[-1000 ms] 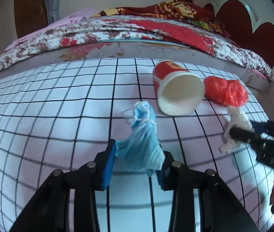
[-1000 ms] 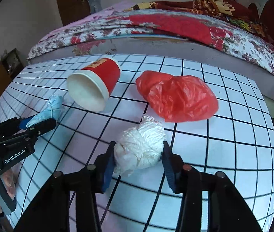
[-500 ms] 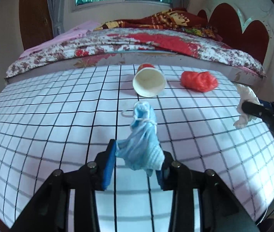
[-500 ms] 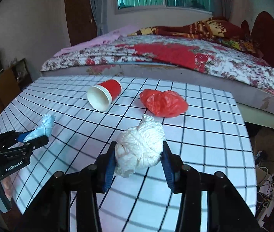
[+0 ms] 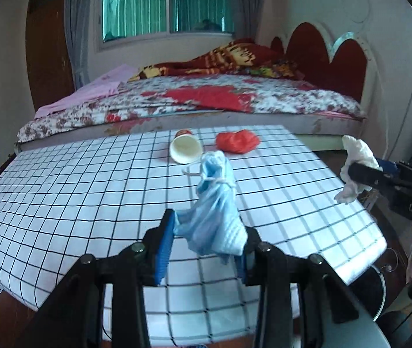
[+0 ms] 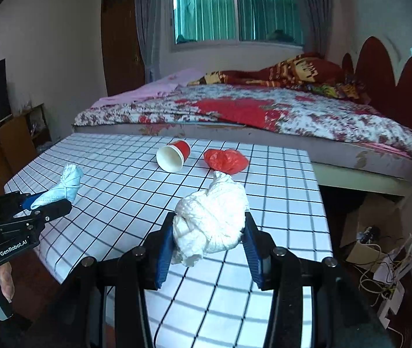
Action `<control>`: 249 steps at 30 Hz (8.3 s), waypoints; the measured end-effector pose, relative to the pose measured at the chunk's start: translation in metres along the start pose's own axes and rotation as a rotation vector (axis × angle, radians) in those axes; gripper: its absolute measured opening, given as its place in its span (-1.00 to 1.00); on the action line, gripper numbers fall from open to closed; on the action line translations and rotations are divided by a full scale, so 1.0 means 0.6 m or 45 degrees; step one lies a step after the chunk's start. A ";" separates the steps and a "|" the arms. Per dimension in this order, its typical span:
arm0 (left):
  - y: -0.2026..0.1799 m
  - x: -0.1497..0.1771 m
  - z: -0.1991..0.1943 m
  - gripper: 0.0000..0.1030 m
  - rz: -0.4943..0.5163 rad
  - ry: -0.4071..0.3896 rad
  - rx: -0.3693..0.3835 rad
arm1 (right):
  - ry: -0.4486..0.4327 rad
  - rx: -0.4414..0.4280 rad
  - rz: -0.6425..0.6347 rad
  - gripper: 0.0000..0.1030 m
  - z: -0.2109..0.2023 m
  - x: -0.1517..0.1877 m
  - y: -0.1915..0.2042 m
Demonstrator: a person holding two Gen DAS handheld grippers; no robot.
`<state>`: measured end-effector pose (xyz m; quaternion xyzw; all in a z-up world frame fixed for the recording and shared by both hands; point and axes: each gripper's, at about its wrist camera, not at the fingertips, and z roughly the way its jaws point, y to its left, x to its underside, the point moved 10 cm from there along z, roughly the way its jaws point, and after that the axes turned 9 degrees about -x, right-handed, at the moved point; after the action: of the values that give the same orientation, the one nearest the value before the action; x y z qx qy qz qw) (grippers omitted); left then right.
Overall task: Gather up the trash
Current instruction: 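Carry the light blue cloth and white bag over the black bin, then open both grippers to drop the cloth and bag into the bin, then move both open grippers back over the red-white cup and red bag, then grasp the red-white paper cup with the left gripper while the right gripper grasps the red bag, then carry the red-white cup and red bag over the black bin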
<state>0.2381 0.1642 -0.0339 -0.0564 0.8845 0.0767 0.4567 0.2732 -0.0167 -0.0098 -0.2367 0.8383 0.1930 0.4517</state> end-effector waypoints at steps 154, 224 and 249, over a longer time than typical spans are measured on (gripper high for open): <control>-0.182 0.051 -0.025 0.99 0.081 -0.034 0.137 | 0.105 0.257 0.053 0.98 -0.139 0.159 -0.153; 0.002 -0.098 0.319 -0.31 -0.031 0.065 0.003 | 0.230 -0.079 -0.044 -0.27 0.360 -0.074 -0.132; -0.061 -0.054 0.006 -0.31 0.034 -0.117 0.052 | 0.047 -0.027 0.033 -0.27 0.009 0.006 -0.067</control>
<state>0.2662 0.1297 -0.0126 -0.0318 0.8646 0.0672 0.4970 0.2985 -0.0473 -0.0200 -0.2339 0.8474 0.2033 0.4311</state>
